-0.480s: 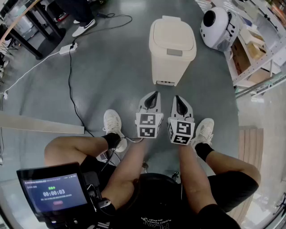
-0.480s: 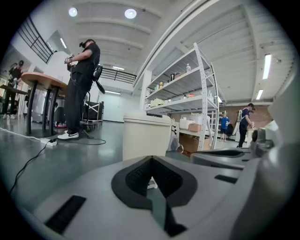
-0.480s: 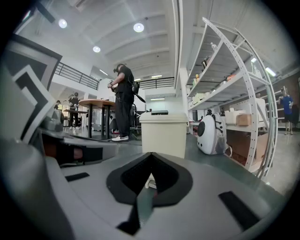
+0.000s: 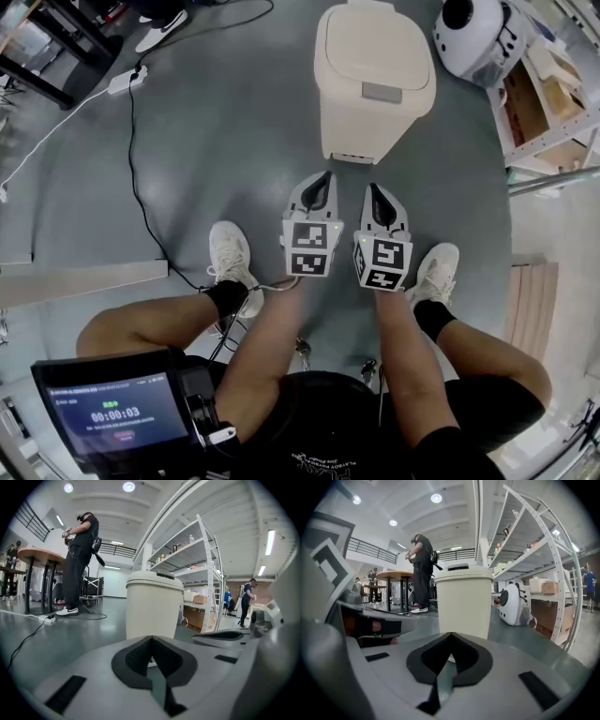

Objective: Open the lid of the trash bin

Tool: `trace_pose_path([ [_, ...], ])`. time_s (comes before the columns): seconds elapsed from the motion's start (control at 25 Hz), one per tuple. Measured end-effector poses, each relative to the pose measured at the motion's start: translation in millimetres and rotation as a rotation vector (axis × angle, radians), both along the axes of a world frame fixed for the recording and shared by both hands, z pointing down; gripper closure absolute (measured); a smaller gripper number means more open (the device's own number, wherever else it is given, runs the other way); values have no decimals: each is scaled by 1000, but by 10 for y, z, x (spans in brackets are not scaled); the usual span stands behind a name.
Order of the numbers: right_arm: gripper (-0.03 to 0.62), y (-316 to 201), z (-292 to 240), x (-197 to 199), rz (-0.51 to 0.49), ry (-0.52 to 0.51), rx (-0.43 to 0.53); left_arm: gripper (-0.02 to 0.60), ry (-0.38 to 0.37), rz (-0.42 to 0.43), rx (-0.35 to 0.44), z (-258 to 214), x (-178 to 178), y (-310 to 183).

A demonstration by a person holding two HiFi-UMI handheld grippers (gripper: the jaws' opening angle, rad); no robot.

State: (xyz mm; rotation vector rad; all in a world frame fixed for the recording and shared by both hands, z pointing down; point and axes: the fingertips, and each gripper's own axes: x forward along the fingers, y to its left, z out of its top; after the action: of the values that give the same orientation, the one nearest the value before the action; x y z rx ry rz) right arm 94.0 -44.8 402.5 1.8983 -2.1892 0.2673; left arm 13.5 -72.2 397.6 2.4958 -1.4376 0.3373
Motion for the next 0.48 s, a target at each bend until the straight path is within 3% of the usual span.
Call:
trace_pose_path([
  [0.12, 591, -100, 277, 47, 12, -8, -67, 584, 9, -5, -56, 244, -16, -79],
  [0.28, 591, -284, 646, 79, -6, -4, -137, 584, -42, 0, -38, 448, -41, -320],
  [0.48, 591, -495, 959, 68, -19, -2, -190, 584, -37, -1, -77, 720, -69, -568],
])
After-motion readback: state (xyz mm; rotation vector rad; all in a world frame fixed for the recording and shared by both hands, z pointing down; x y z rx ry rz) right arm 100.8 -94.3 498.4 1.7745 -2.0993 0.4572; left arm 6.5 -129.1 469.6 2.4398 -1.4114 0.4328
